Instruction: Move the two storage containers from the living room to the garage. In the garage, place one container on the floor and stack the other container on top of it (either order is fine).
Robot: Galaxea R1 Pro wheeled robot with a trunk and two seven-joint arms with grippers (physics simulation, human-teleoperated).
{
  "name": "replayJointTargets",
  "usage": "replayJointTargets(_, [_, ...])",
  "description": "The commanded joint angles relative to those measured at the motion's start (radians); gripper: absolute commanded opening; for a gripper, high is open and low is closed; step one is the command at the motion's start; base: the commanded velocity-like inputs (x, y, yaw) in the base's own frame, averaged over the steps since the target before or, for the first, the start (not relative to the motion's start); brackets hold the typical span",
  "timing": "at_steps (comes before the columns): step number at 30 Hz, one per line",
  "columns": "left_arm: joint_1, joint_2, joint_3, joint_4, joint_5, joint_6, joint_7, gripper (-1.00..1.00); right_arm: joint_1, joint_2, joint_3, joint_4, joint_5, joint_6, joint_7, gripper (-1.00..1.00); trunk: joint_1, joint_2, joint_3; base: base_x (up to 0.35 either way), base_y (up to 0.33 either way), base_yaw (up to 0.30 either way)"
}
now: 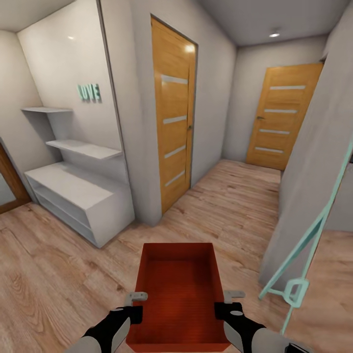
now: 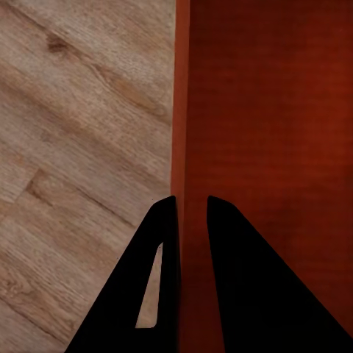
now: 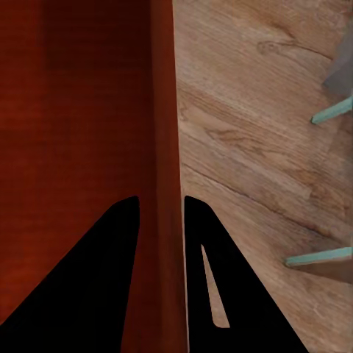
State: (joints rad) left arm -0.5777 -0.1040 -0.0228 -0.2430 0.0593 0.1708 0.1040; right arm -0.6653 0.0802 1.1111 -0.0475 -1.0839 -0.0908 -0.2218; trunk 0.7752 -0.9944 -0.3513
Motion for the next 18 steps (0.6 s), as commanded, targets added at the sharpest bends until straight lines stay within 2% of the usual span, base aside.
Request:
replayJointTargets(1, [0.0, 0.001, -0.02, -0.002, 0.025, 0.006, 0.008, -1.0, 0.0, -0.01, 0.019, 0.017, -0.01, -0.003, -0.004, -1.0, 0.001, -0.001, -0.001, 0.323, 0.0, 0.0])
replayJointTargets(18, [0.0, 0.0, -0.02, -0.002, 0.025, 0.006, 0.008, -1.0, -0.001, -0.01, 0.019, 0.017, -0.01, -0.003, -0.004, -1.0, 0.001, -0.001, -0.001, 0.323, 0.0, 0.0])
